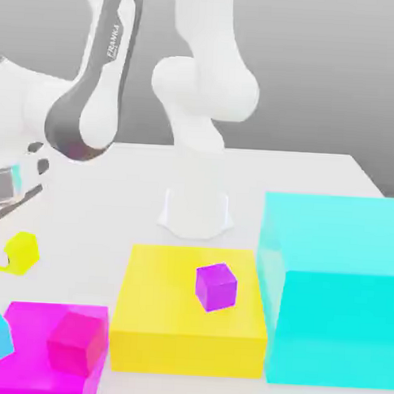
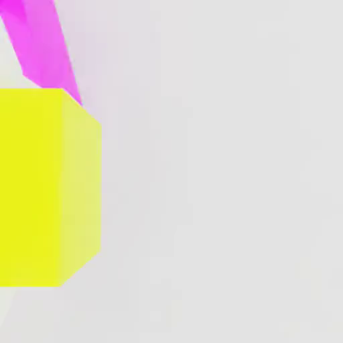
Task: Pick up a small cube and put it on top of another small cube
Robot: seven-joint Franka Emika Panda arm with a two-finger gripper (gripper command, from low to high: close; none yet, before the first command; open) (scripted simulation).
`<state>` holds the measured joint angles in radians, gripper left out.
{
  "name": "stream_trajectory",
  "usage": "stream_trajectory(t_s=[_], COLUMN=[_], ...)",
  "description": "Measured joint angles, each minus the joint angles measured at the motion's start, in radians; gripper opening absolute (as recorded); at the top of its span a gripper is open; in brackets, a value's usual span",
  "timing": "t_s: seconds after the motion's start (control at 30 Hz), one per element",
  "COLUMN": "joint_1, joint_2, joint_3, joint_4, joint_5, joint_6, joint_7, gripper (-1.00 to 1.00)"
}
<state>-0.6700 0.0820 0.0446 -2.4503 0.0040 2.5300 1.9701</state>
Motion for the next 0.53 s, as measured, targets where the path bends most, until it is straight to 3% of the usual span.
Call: stream_trajectory(t_s=[0.23,0.33,0.37,0.53], joint_1=[0.068,0.078,0.080,0.080], joint_2=[0.067,0.150,0.175,0.175], joint_3=[0.039,0.039,0.038,0.038], joint_4=[0.250,0.258,0.253,0.253], joint_5=[-0.019,-0.032,-0.036,-0.036], joint_6=[-0.179,-0.104,-0.076,-0.075], joint_7=[0.073,0.089,0.092,0.092], gripper=[-1.00,-1.00,1.00,1.00])
